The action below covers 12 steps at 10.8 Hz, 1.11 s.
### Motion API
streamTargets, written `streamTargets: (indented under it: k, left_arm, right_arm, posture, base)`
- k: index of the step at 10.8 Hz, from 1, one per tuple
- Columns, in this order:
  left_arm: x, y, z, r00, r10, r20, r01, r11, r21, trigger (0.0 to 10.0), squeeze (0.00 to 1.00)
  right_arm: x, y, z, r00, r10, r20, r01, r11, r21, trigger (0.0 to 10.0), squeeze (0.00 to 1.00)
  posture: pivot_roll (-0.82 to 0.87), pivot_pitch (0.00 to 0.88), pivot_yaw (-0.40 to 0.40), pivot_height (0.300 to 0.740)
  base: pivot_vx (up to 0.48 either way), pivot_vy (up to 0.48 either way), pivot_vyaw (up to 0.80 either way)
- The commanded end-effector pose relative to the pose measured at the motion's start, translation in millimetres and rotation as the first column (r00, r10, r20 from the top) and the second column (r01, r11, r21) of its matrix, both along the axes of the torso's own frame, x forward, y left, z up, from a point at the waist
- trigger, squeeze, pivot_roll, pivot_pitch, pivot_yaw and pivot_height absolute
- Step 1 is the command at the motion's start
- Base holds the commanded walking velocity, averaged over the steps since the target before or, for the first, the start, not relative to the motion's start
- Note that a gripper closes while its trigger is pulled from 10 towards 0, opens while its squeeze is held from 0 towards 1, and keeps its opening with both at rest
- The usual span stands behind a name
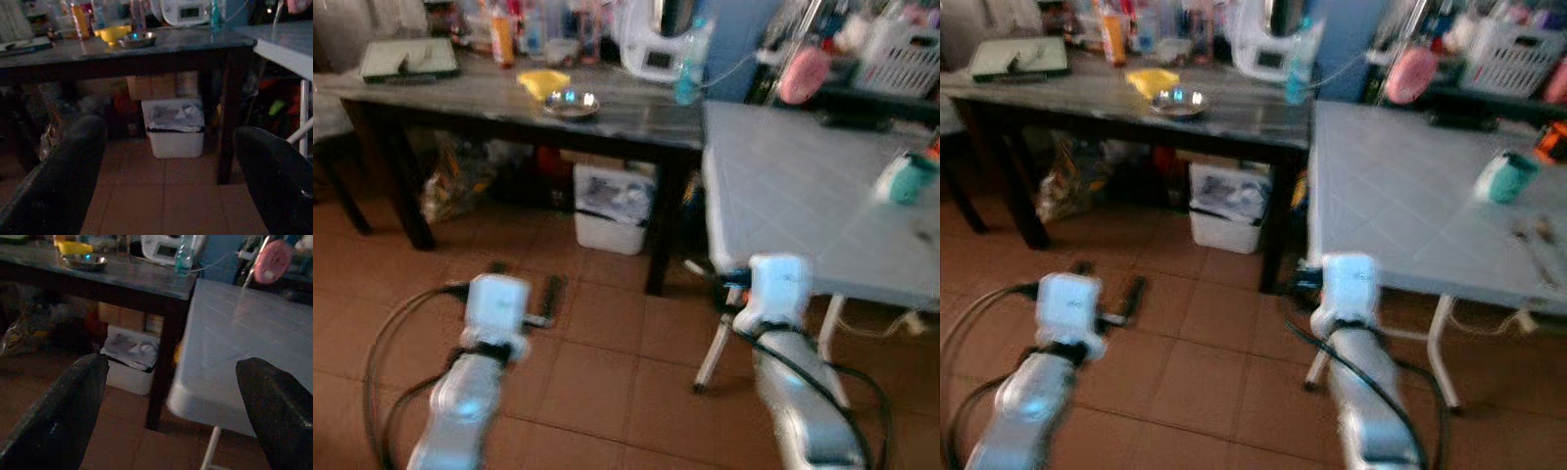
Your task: Setting the table
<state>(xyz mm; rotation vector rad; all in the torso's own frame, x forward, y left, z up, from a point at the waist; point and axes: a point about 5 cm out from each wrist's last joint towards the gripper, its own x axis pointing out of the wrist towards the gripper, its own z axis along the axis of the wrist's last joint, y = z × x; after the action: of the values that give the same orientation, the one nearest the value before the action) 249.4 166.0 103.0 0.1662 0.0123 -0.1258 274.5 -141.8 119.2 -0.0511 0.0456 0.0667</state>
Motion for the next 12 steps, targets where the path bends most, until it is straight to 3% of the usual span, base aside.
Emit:
streamTargets:
  k: [1,9,10,11,12]
  left_arm:
    - [0.0,-9.2,-0.5,0.999,-0.034,-0.004,0.034,0.999,-0.017,10.0,0.0]
    - [2.9,-9.5,0.5,0.999,-0.049,-0.003,0.049,0.999,-0.008,10.0,0.0]
    - [2.7,-9.5,0.5,0.999,-0.045,-0.002,0.045,0.999,-0.008,10.0,0.0]
    - [2.6,-9.2,0.4,0.999,-0.035,0.0,0.035,0.999,-0.008,10.0,0.0]
    - [2.7,-8.9,1.1,1.0,-0.026,0.009,0.026,0.999,-0.021,10.0,0.0]
  right_arm:
    - [-0.1,-11.4,4.9,0.999,-0.04,0.02,0.04,0.999,-0.014,10.0,0.0]
    - [0.7,-12.3,4.1,0.998,-0.062,0.024,0.062,0.998,0.004,10.0,0.0]
    - [1.1,-12.0,4.8,0.998,-0.057,0.029,0.057,0.998,0.009,10.0,1.0]
    - [1.6,-13.2,5.0,0.998,-0.064,0.029,0.064,0.998,-0.002,10.0,0.64]
    - [1.9,-14.1,4.8,0.997,-0.066,0.028,0.066,0.998,-0.001,10.0,0.62]
  posture:
    - [0.12,0.005,-0.037,0.74]
    - [0.13,0.0,-0.031,0.74]
    - [0.13,0.0,-0.034,0.74]
    - [0.12,0.0,-0.036,0.74]
    - [0.12,0.0,-0.036,0.74]
  base:
    - [0.0,-0.48,0.0]
    - [0.0,-0.48,0.0]
    - [0.0,-0.48,0.0]
    - [0.0,0.0,0.0]
    - [0.0,0.0,0.0]
